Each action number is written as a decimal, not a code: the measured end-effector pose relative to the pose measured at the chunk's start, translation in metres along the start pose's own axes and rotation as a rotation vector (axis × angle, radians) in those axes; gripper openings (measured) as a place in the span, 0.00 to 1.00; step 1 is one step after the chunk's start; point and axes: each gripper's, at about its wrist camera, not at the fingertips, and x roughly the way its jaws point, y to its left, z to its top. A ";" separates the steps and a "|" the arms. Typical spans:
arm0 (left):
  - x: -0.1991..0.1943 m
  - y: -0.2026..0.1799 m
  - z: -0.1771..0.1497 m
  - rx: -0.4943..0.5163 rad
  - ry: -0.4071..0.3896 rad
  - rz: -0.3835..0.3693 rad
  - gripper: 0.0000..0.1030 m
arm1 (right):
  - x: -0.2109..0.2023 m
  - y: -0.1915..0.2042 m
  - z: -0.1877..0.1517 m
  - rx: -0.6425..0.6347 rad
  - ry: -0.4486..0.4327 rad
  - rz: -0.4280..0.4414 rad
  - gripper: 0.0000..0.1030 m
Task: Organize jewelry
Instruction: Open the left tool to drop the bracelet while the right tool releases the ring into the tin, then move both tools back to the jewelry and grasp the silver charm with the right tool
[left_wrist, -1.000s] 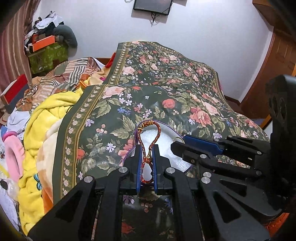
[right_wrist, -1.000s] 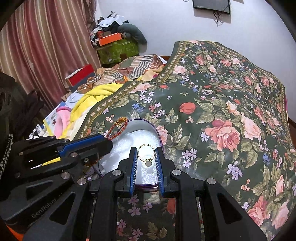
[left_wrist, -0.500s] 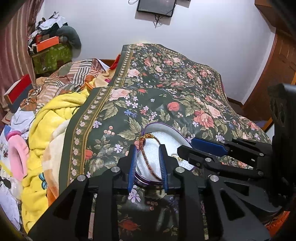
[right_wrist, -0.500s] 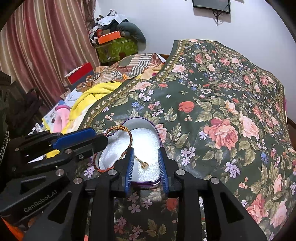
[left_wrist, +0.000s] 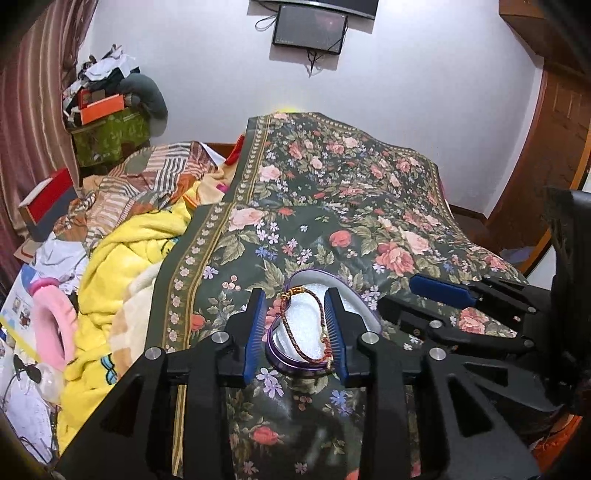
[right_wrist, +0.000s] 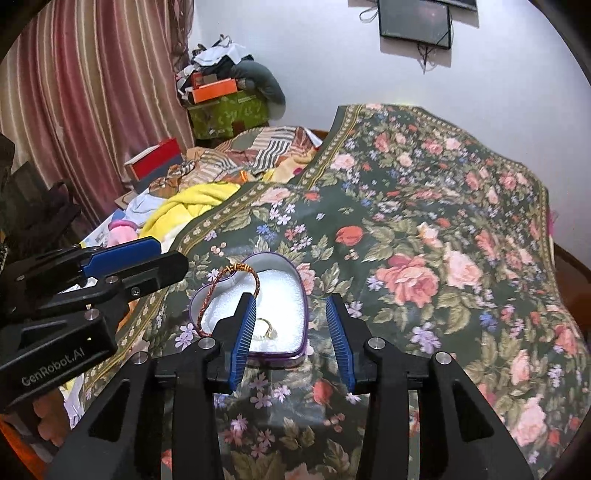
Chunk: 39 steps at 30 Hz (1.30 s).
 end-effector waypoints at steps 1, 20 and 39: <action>-0.004 -0.002 0.000 0.006 -0.004 0.000 0.31 | -0.006 -0.001 -0.001 0.000 -0.009 -0.009 0.35; -0.046 -0.054 -0.036 0.098 0.039 -0.036 0.44 | -0.098 -0.052 -0.054 0.132 -0.044 -0.161 0.41; -0.002 -0.107 -0.096 0.172 0.265 -0.126 0.44 | -0.093 -0.082 -0.129 0.237 0.136 -0.151 0.41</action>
